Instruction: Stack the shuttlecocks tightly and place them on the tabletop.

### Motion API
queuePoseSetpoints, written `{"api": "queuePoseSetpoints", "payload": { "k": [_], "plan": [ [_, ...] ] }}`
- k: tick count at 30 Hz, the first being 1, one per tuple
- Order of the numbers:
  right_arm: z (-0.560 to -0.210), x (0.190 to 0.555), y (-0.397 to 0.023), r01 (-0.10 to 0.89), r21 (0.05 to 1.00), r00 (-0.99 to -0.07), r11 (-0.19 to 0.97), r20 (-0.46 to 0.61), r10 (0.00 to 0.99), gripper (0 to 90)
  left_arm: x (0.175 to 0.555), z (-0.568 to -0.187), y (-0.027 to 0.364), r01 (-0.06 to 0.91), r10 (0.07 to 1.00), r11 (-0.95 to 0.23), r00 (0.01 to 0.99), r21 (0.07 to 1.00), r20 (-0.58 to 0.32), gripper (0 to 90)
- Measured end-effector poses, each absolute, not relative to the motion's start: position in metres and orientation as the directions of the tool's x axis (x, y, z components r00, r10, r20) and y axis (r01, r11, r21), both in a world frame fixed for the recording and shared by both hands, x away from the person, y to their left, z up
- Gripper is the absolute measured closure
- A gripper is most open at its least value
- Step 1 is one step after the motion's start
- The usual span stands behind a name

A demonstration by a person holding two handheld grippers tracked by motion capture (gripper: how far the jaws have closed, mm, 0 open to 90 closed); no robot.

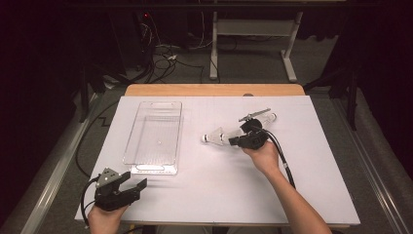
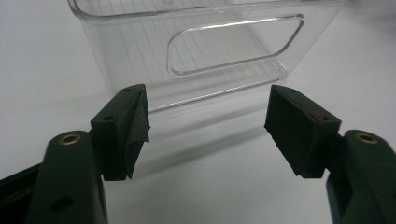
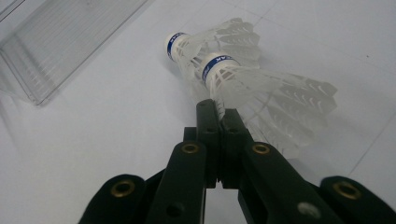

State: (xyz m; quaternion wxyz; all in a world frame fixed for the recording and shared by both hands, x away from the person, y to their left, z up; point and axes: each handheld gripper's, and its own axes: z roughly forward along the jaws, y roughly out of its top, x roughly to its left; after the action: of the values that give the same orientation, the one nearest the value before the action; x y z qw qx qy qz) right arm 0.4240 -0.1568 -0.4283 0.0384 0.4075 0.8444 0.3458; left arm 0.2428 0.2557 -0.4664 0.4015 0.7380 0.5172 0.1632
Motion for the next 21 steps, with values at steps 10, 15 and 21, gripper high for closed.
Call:
{"api": "queuePoseSetpoints", "payload": {
  "k": [10,15,21],
  "plan": [
    [-0.431,0.429,-0.153,0.668,0.61,-0.663,0.426,0.227,0.714,90.0,0.243,-0.467,0.256,0.634,0.895,-0.141,0.41,0.76,-0.177,31.4],
    [-0.431,0.429,-0.149,0.665,0.608,-0.669,0.434,0.226,0.708,90.0,0.243,-0.467,0.256,0.634,0.895,-0.141,0.41,0.761,-0.176,31.3],
    [-0.433,0.43,-0.146,0.666,0.603,-0.672,0.439,0.229,0.705,90.0,0.243,-0.466,0.256,0.633,0.895,-0.142,0.411,0.761,-0.175,31.4]
  ]
}}
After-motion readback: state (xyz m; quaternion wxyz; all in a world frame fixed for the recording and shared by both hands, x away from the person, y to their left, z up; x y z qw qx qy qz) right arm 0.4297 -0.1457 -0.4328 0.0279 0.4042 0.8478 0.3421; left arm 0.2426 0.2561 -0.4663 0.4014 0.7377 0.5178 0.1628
